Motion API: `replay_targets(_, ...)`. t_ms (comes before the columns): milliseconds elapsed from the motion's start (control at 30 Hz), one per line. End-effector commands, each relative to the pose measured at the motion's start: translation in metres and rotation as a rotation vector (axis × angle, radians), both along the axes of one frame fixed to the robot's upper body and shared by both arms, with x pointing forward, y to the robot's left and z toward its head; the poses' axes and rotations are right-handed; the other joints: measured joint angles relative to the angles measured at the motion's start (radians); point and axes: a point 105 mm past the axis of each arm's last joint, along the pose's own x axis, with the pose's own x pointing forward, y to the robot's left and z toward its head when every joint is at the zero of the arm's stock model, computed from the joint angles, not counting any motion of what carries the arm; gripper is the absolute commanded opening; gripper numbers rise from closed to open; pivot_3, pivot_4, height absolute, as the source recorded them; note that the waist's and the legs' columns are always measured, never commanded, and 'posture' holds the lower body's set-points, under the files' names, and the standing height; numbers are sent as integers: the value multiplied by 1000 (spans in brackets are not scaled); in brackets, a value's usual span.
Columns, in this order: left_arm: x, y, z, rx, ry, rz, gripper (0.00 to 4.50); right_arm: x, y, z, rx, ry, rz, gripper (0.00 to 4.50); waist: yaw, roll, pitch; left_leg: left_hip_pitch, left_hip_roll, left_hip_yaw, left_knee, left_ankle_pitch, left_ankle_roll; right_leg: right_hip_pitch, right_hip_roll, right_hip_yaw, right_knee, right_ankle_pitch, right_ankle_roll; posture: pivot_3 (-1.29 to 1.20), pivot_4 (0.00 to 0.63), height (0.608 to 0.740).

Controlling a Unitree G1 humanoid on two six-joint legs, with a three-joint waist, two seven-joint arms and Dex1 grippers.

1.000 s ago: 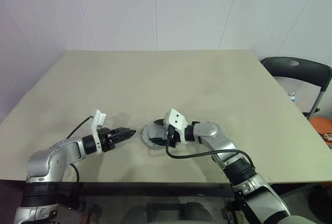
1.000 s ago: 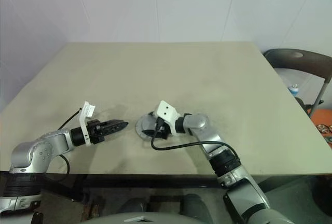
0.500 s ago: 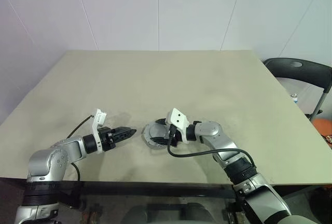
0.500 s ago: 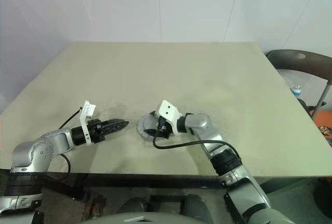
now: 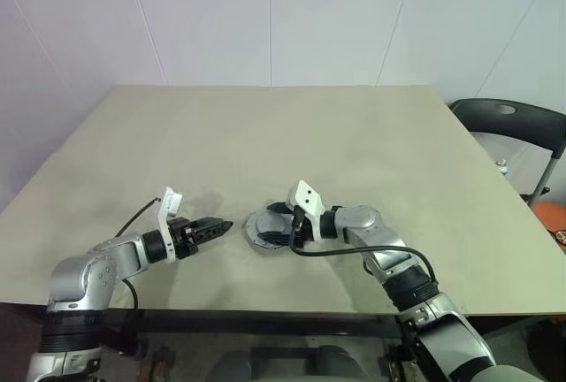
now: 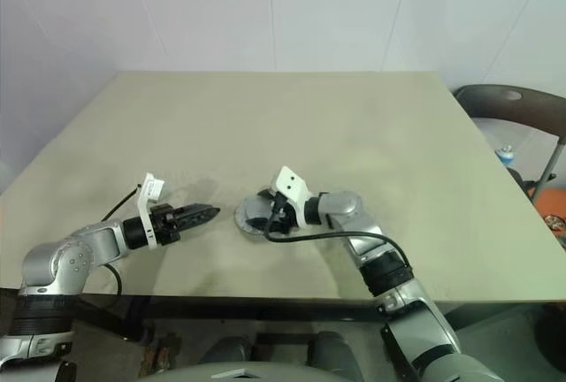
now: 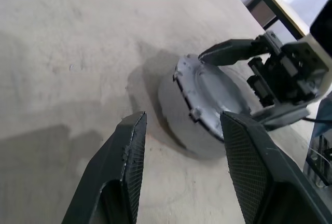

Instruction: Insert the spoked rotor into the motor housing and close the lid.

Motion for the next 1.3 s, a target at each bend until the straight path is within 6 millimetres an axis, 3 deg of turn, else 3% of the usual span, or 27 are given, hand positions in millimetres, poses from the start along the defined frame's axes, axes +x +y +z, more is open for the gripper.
replay_targets(33, 2, -3, 12, -11, -48, -11, 2426, -3, -3, -2, -21, 14, 35, 3267, 0, 0, 0, 0, 0, 0, 0, 0, 0, 0, 0, 0, 0, 0, 0, 0, 0, 740)
replay_targets(267, 3, -1, 13, -10, -49, -3, 2426, -14, 1, -10, -62, -42, 91, 3267, 0, 0, 0, 0, 0, 0, -1, 0, 0, 0, 0, 0, -1, 0, 0, 0, 0, 740)
replay_targets(633, 3, -2, 13, -14, -46, 1, 2426, -15, 0, -22, -137, -110, 112, 3267, -2, 0, 0, 1, 0, 0, 0, 0, 0, 1, 0, 0, 0, 0, 0, 0, 0, 740)
replay_targets(833, 1, -2, 13, -15, -42, 3, 2426, -12, 7, -17, -61, -56, 47, 3267, -7, -1, 0, 3, 1, 0, 0, 0, 0, 1, 1, 0, 1, 0, 0, 0, 0, 740)
replay_targets(1300, 1, -1, 13, -15, -43, -1, 2426, -15, 3, -23, -100, -60, 51, 3267, -6, 0, 0, 3, 1, 0, 0, 0, 0, 1, 1, 0, 1, 0, 0, 0, 0, 740)
